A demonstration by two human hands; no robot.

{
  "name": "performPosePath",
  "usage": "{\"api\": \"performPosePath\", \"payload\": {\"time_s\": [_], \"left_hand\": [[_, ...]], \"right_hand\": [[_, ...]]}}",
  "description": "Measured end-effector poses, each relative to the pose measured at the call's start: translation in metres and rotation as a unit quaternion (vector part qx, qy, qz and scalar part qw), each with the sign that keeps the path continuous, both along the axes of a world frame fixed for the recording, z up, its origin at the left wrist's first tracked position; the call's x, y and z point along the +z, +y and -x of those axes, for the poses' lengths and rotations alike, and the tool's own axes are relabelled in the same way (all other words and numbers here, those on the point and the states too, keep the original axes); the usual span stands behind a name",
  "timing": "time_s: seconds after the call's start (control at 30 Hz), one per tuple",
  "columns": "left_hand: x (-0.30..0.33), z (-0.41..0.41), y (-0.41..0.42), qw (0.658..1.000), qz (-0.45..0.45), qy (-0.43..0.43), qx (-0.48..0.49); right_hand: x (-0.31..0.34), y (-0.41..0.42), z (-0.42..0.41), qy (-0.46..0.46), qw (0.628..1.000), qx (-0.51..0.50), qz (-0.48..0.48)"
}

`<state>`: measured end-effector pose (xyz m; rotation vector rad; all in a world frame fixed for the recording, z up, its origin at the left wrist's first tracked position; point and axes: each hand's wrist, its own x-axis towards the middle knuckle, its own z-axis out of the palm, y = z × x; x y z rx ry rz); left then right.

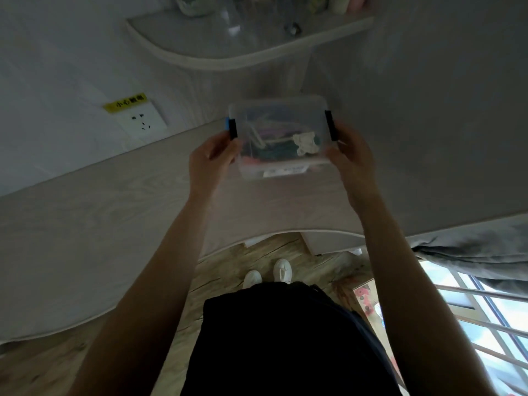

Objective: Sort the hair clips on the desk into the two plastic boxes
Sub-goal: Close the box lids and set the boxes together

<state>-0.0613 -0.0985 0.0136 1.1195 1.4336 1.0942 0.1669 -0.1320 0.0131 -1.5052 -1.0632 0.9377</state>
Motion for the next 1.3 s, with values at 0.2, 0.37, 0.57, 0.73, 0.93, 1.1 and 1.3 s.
{"api": "performPosePath", "payload": {"time_s": [0.2, 0.37, 0.57, 0.73, 0.93, 1.1, 1.3], "left_hand": [[-0.011, -0.007, 0.043, 0.998, -0.038, 0.046, -0.013], [-0.02, -0.006, 0.061, 0.99, -0.042, 0.13, -0.033], [-0.051, 0.005, 0.05, 0.995, 0.061, 0.078, 0.033], [-0.065, 0.0, 0.049, 0.986, 0.127, 0.107, -0.02], [-0.063, -0.031, 0.07, 0.97, 0.109, 0.211, -0.053], [-0.056, -0.057, 0.086, 0.965, 0.103, 0.238, -0.04], [-0.051, -0.064, 0.098, 0.96, 0.097, 0.262, -0.022]], "right_hand": [[-0.009, 0.064, 0.004, -0.042, 0.999, 0.013, 0.022], [-0.018, 0.08, 0.006, -0.061, 0.998, 0.005, 0.01], [-0.043, 0.043, 0.011, -0.187, 0.968, -0.167, -0.015], [-0.081, 0.026, 0.007, -0.495, 0.866, 0.059, -0.048], [-0.074, 0.057, -0.02, -0.573, 0.813, 0.091, 0.056], [-0.062, 0.088, -0.024, -0.581, 0.798, 0.084, 0.135], [-0.064, 0.101, -0.025, -0.536, 0.822, 0.092, 0.165]]}}
